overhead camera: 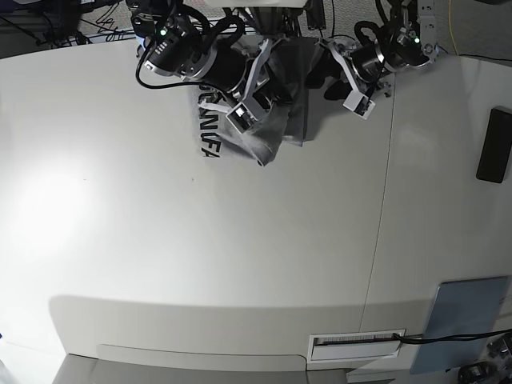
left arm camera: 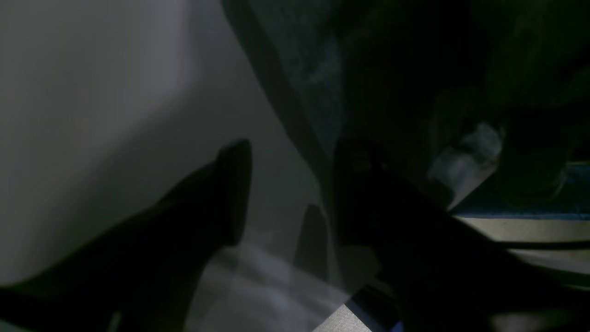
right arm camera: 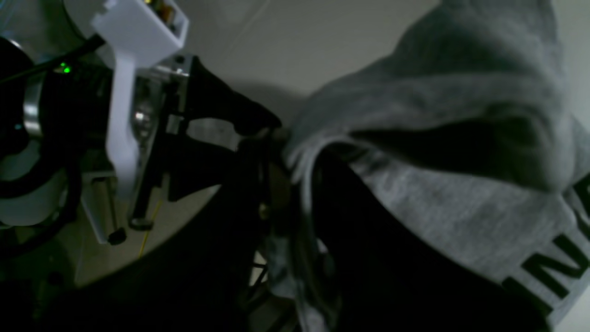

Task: Fold the T-shirt properly
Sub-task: 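Hold the bundle with both grippers and square it into a rectangle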

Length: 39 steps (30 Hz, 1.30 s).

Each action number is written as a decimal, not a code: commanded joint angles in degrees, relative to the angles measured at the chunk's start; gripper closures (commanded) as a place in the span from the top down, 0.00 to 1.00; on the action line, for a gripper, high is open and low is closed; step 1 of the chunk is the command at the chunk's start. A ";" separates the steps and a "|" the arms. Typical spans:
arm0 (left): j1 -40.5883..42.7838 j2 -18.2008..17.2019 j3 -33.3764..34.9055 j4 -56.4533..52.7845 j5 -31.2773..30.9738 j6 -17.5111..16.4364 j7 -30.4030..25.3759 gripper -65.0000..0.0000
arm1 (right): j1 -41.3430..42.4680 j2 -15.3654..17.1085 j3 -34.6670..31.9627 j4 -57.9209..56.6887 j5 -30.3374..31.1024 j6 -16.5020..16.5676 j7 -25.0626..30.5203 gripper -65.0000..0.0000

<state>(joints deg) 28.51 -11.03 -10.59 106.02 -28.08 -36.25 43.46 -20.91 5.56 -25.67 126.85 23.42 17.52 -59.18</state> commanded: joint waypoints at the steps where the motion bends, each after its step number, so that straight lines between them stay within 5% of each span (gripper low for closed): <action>1: -0.09 -0.46 -0.11 1.53 -1.09 -0.24 -1.05 0.46 | 0.28 -0.20 -0.15 0.44 0.96 0.24 2.21 0.00; 5: -0.07 -0.42 -1.36 4.28 -1.60 -0.22 -1.03 0.46 | 0.28 -0.20 -0.17 -0.11 1.20 1.27 3.30 0.28; 7: -0.09 -0.42 -2.78 5.62 -2.32 -0.22 -1.05 0.46 | 0.28 -0.17 -0.17 -0.11 3.04 2.86 3.28 0.34; 12: -0.07 -0.42 -7.32 6.88 -4.31 -0.24 -1.05 0.46 | 0.28 -0.17 -0.15 -0.11 14.60 7.80 1.73 0.34; 16: -0.04 -0.42 -10.73 6.88 -7.87 -0.57 -1.05 0.46 | 0.31 -0.20 -0.13 -0.11 17.68 8.22 1.68 0.34; 18: -0.07 -0.42 -11.87 6.88 -11.69 -3.43 -1.05 0.46 | 0.46 -0.17 -0.07 -0.11 16.68 8.22 1.81 0.34; 22: -0.09 -0.37 -12.04 6.91 -19.98 -3.75 -1.03 0.46 | 1.90 -0.17 1.09 -0.11 12.17 8.17 1.92 0.34; 27: -0.09 -0.24 -12.04 7.41 -20.63 -3.75 -1.03 0.45 | 3.30 -0.15 7.61 -0.11 11.17 8.13 2.19 0.34; 30: -0.07 -0.22 -12.04 7.41 -20.92 -3.75 -1.01 0.36 | 4.26 -0.15 12.85 -0.11 7.80 7.30 2.32 0.33; 34: -0.09 -0.24 -9.60 7.39 -21.03 -3.75 3.32 0.07 | 5.90 0.74 16.63 -0.61 0.94 6.45 3.28 0.12; 36: -0.09 -0.24 -5.51 7.37 -21.00 -3.75 6.40 0.05 | 6.82 2.01 16.68 -2.45 0.70 6.49 4.83 0.01; 39: -0.07 -0.26 1.68 7.37 -19.89 -3.75 9.57 0.05 | 8.11 2.21 16.61 -7.32 -1.92 6.60 5.03 0.00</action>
<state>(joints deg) 28.38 -11.07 -8.54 112.29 -46.92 -39.53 53.87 -13.30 7.60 -9.15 118.56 20.91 23.94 -55.35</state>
